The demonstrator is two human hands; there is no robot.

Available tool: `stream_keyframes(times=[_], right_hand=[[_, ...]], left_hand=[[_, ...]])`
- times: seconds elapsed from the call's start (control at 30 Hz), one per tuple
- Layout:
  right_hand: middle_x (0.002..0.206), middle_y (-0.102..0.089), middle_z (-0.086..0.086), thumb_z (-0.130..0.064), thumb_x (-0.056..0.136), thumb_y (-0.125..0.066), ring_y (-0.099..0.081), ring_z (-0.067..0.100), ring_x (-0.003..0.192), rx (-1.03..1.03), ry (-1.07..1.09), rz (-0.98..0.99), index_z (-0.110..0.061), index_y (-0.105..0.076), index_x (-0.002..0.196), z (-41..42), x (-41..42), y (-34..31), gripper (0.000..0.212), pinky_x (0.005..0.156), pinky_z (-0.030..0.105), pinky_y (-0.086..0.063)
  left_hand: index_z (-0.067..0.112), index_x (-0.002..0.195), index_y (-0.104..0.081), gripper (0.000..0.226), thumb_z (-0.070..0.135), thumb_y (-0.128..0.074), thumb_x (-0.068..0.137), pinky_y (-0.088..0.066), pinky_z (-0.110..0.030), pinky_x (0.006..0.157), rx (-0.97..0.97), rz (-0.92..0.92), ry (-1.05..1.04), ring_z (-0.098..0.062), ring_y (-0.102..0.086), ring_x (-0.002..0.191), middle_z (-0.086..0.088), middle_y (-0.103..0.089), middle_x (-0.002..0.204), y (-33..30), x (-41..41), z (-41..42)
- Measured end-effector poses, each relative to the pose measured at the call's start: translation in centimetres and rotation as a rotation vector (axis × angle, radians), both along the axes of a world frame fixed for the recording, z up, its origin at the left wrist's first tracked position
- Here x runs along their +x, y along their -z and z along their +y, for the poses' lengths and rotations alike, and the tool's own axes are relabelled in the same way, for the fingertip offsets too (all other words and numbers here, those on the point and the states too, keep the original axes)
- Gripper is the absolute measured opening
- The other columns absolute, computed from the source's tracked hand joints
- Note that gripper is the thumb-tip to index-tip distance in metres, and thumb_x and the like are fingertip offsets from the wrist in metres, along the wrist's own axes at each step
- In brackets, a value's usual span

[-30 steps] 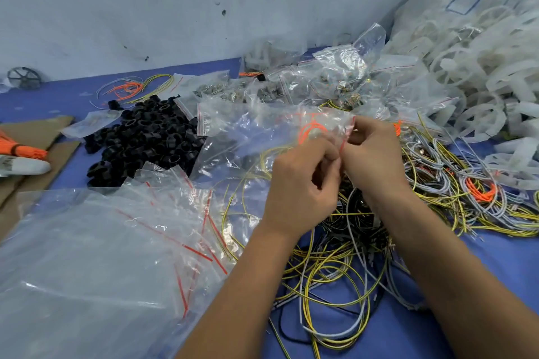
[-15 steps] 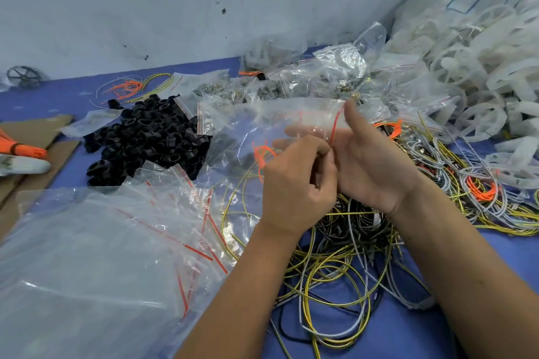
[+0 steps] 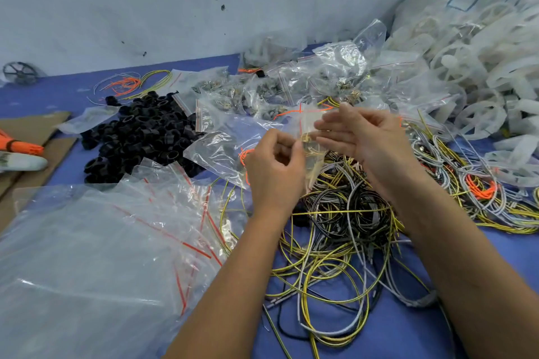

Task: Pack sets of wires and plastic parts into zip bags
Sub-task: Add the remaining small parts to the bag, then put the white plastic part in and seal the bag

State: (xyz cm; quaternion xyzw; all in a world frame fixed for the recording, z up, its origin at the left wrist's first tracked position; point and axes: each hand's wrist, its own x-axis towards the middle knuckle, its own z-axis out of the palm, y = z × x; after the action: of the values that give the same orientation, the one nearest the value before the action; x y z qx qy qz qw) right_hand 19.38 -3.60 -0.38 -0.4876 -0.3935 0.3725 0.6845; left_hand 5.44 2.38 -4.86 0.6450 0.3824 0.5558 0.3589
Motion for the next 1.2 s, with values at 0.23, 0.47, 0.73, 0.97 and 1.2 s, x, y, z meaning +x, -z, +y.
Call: stream_keyframes(times=[0.23,0.47,0.73,0.97,1.2], right_hand=[[0.071,-0.071,-0.004,-0.019,0.094,-0.073,-0.066,0.022,0.06,0.023,0.211,-0.9,-0.015,-0.074,0.085,-0.9,2.1,0.1,0.01,0.056,0.033,-0.052],[0.087,-0.07,-0.013,-0.017,0.088,-0.078,-0.049,0.015,0.09,-0.072,0.131,-1.298,-0.024,-0.08,0.097,-0.9,1.4,0.3,0.011,0.079,0.035,-0.045],[0.132,-0.061,-0.011,-0.026,0.099,-0.063,-0.04,0.023,0.125,-0.284,0.071,-1.537,-0.032,-0.067,0.131,-0.5,-0.4,0.9,0.033,0.101,0.046,-0.038],[0.095,-0.058,-0.009,-0.035,0.089,-0.076,-0.051,0.023,0.104,-0.303,0.154,-1.457,-0.025,-0.073,0.108,-0.5,0.2,0.7,0.021,0.09,0.042,-0.045],[0.082,-0.067,0.0,-0.021,0.093,-0.074,-0.059,0.023,0.083,-0.035,0.378,-1.218,-0.013,-0.079,0.091,-0.7,0.8,0.5,0.009,0.075,0.037,-0.047]], left_hand=[[0.016,0.074,-0.059,0.023,0.002,-0.066,0.092,-0.041,-0.036,0.064,-0.543,-0.572,-0.099,-0.021,-0.051,0.066,0.002,-0.055,0.062,0.0,-1.4,2.6],[0.012,0.08,-0.056,0.018,0.002,-0.062,0.094,-0.053,-0.05,0.075,-0.741,-0.873,-0.027,-0.037,-0.059,0.091,-0.018,-0.06,0.091,-0.6,-2.5,3.6],[0.011,0.071,-0.053,0.028,-0.007,-0.058,0.092,-0.038,-0.017,0.054,-0.363,-0.628,-0.168,-0.003,-0.043,0.049,0.013,-0.049,0.051,-0.5,-2.5,3.3],[0.01,0.074,-0.053,0.025,-0.006,-0.057,0.092,-0.032,-0.014,0.044,-0.26,-0.495,-0.124,-0.001,-0.037,0.041,0.013,-0.048,0.046,-0.1,-2.0,2.8],[0.015,0.072,-0.054,0.024,0.0,-0.06,0.09,-0.034,-0.021,0.046,-0.272,-0.483,-0.143,-0.005,-0.039,0.044,0.011,-0.05,0.05,-0.2,-2.1,2.7]])
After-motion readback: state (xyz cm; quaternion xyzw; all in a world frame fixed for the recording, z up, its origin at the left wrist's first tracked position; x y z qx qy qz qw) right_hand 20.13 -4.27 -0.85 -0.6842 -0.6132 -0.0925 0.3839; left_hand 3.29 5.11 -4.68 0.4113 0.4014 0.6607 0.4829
